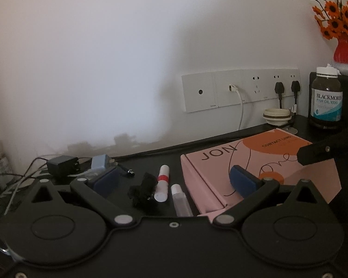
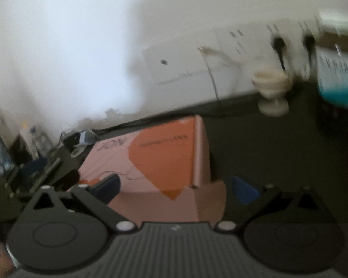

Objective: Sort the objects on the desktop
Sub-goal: 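Press the lid's front flap toward the box with the right tool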

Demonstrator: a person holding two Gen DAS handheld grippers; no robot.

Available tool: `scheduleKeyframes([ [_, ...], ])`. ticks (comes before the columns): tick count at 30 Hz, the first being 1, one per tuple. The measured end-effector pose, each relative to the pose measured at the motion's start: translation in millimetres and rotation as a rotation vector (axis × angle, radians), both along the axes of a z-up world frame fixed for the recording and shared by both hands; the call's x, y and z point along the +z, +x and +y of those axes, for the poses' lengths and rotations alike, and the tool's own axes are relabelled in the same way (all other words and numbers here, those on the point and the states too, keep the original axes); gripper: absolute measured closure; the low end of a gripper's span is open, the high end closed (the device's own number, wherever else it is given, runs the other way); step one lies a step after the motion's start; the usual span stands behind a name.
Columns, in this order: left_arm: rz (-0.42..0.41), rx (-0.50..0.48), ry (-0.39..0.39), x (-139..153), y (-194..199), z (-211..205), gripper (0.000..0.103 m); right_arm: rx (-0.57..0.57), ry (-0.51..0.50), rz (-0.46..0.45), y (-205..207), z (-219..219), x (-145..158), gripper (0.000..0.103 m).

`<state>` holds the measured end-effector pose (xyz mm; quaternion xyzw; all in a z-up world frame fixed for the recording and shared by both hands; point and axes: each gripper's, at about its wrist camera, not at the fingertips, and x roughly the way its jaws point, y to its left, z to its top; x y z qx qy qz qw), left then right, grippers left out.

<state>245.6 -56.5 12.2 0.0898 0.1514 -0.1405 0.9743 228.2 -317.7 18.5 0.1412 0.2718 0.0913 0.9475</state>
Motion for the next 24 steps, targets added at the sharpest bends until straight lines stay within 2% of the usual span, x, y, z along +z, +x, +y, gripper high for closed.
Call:
scheduleKeyframes([
  [4, 0.026, 0.026, -0.062, 7.2, 4.9, 10.6, 0.000, 0.047, -0.101, -0.049, -4.7, 25.5, 11.4, 0.001],
  [7, -0.043, 0.114, -0.197, 20.6, -0.8, 37.4, 0.000, 0.045, -0.188, -0.061, -3.0, 42.8, 10.9, 0.001],
  [8, -0.062, 0.148, -0.227, 23.7, -2.0, 45.3, 0.000, 0.042, -0.217, -0.068, -2.3, 47.4, 10.3, 0.001],
  [11, -0.081, 0.251, -0.285, 28.1, -0.6, 63.6, 0.000, 0.040, -0.219, -0.077, 0.7, 48.6, 9.9, 0.001],
  [17, -0.010, 0.282, -0.303, 22.8, 11.4, 66.9, 0.000, 0.024, -0.221, -0.062, 4.9, 50.1, 10.1, 0.001],
  [24, -0.020, 0.280, -0.291, 23.4, 9.9, 65.3, 0.000, 0.001, -0.201, -0.029, 7.4, 50.6, 9.7, 0.001],
])
